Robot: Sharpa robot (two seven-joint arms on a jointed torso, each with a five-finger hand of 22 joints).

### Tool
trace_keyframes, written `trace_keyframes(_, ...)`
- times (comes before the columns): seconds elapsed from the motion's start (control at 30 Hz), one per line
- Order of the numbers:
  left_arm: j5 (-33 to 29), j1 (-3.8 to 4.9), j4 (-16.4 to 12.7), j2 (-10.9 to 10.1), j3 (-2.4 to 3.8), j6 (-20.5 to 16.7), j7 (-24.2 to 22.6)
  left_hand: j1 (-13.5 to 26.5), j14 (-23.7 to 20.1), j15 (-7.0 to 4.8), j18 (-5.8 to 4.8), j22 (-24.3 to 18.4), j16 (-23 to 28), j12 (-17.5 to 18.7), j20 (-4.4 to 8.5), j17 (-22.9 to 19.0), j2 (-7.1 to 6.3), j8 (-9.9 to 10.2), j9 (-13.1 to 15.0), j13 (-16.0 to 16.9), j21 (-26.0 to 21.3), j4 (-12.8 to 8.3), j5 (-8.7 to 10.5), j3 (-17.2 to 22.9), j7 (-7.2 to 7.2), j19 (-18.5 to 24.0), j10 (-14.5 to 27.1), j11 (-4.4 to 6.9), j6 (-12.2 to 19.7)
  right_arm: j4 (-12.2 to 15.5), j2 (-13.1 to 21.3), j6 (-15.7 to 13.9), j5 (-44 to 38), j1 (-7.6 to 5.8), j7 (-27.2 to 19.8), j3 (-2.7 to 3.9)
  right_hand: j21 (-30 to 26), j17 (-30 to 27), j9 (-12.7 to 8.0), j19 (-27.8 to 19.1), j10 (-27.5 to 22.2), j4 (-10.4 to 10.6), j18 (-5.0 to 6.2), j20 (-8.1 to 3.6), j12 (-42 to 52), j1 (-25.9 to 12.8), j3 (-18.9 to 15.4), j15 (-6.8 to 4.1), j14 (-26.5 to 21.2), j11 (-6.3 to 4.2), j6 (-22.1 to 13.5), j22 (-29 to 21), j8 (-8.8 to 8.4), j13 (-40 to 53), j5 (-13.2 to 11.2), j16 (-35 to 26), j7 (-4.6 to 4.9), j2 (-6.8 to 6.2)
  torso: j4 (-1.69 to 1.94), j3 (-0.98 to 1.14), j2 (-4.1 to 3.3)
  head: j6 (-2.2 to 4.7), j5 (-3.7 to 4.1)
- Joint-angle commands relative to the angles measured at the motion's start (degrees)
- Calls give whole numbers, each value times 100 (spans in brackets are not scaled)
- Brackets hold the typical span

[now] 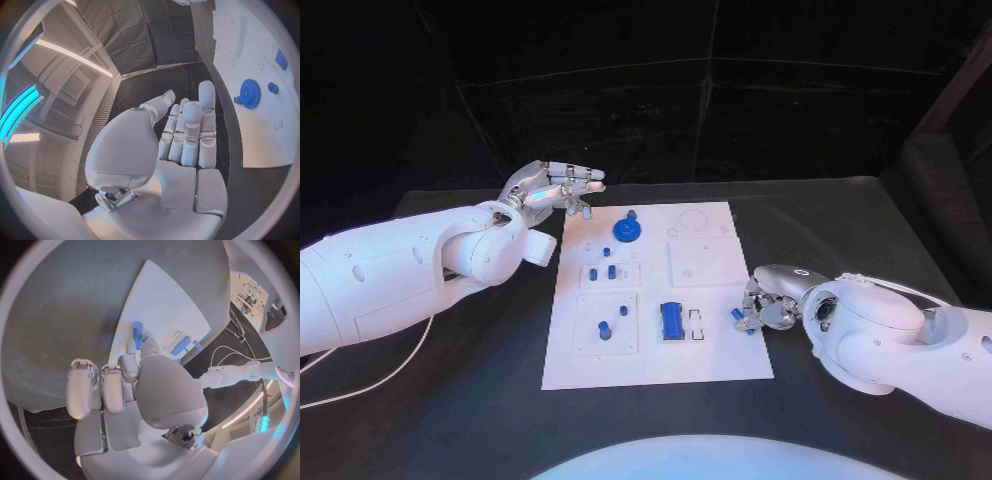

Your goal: Assemble the parts on the task board

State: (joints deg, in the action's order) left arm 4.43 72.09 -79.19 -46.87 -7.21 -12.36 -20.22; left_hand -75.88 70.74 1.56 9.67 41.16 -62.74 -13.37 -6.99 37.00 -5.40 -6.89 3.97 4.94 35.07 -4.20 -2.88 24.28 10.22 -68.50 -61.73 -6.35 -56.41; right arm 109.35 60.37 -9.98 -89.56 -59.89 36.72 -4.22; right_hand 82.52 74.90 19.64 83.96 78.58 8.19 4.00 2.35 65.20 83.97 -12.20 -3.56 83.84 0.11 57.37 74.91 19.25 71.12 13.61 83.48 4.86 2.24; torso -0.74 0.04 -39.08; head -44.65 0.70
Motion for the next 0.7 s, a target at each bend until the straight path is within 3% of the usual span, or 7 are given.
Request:
trace_keyframes(0.03,-18,11,-14,-4,5,57,-15,-12,-39,-17,82,-10,11,-22,-4,-5,48,-18,5,5,-28,4,-15,-26,20,40,34,2,-7,-37,-27,313,-262,34,53,-31,17,403,-20,34,-50,-96,-114,-12,-55,207,84,-38,390,-9,-25,169,-65,-15,-34,26,-19,107,-3,-1,2,-7,-3)
trace_keyframes(0.1,-18,11,-15,-7,5,55,-15,-12,-39,-17,82,-10,11,-22,-4,-5,48,-18,5,5,-28,4,-15,-26,20,40,34,2,-7,-36,-37,255,-298,37,55,-31,20,407,-32,36,-73,-175,-115,-17,-89,353,209,-42,390,-13,-19,175,-117,-29,46,26,-14,181,-4,0,3,-9,-1)
trace_keyframes(0.2,-18,11,-17,-8,5,55,-16,-12,-39,-17,82,-10,11,-22,-4,-5,48,-18,5,5,-28,4,-15,-26,20,40,34,2,-7,-19,-35,78,-309,39,58,-31,31,424,-70,47,-83,-233,-119,-21,-115,470,400,-39,394,-8,2,197,-234,-35,622,32,2,220,-2,2,-2,10,35)
trace_keyframes(0.27,-18,11,-17,-8,5,54,-17,-12,-39,-17,82,-10,11,-22,-4,-5,48,-18,5,5,-28,4,-15,-26,20,40,34,2,-7,1,-25,-65,-263,39,62,-31,36,436,-98,52,-62,-197,-122,-13,-111,416,494,-31,396,-5,31,205,-316,-28,844,38,4,196,-4,4,2,12,38)
trace_keyframes(0.47,-18,11,-16,-7,5,57,-16,-12,-39,-17,82,-10,11,-22,-4,-5,48,-18,5,5,-28,4,-15,-26,20,40,34,2,-7,99,42,-508,92,39,12,-29,29,413,-193,50,-41,-5,-119,3,-137,183,684,-14,391,21,22,195,-536,-38,1072,19,31,122,-4,6,1,7,20)
trace_keyframes(0.7,-18,10,-10,3,5,57,-15,-12,-39,-17,82,-10,11,-22,-4,-5,48,-18,5,5,-28,4,-15,-26,20,40,34,2,-7,240,109,-906,471,35,-119,-27,31,422,-296,53,-6,138,-119,13,-114,57,1058,-9,395,24,153,203,-723,-7,1221,18,35,-74,6,-1,0,17,25)
